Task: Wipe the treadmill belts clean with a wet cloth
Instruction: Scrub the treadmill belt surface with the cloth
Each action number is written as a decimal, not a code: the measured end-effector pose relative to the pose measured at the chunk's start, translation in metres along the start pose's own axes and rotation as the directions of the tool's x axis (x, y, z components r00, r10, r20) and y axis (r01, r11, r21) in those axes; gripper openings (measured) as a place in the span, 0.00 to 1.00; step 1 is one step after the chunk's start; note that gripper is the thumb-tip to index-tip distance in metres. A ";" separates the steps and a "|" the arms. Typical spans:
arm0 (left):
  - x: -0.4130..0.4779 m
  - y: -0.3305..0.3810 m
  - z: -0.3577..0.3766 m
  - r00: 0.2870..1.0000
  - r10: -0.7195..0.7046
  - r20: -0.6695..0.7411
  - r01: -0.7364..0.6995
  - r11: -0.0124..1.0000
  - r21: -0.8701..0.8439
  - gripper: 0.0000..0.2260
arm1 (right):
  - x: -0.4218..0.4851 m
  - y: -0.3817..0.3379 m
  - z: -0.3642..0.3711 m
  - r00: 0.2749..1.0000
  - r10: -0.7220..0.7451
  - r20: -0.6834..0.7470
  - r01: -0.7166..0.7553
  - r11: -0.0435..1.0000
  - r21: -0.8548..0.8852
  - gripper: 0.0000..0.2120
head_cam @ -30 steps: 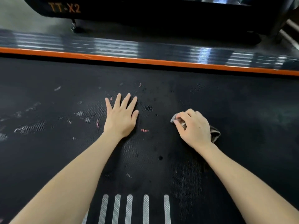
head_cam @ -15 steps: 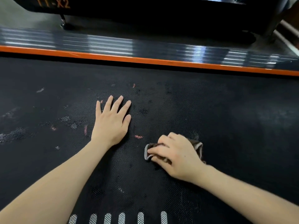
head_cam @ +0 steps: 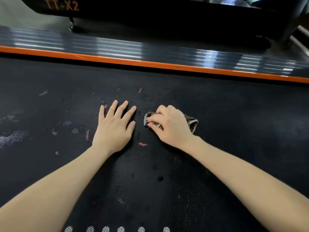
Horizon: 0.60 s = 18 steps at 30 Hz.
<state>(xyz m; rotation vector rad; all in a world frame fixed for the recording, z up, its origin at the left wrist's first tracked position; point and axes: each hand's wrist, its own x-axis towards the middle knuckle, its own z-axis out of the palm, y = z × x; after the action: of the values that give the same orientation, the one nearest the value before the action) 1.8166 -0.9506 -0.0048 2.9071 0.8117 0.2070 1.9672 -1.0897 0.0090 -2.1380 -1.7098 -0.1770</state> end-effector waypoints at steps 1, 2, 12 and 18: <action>0.000 0.000 0.000 1.000 0.000 0.004 0.000 1.000 0.000 0.30 | 0.004 0.010 -0.003 1.000 -0.012 0.001 0.012 1.000 -0.005 0.16; -0.001 0.000 0.000 1.000 0.000 0.006 0.000 1.000 0.000 0.30 | 0.013 0.026 -0.005 0.999 0.033 -0.039 -0.035 0.998 -0.059 0.15; -0.001 -0.001 0.001 1.000 0.004 -0.011 -0.004 1.000 -0.009 0.27 | 0.089 0.108 -0.016 0.741 0.598 -0.304 -0.628 0.778 0.000 0.27; -0.001 0.000 0.002 1.000 0.003 -0.017 -0.003 1.000 0.012 0.26 | 0.082 0.124 -0.003 0.910 0.384 -0.158 -0.408 0.897 -0.170 0.22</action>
<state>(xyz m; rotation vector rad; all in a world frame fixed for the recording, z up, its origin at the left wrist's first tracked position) 1.8159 -0.9513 -0.0069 2.9214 0.8141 0.2278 2.1068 -1.0385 0.0119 -2.5150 -1.1957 -0.3661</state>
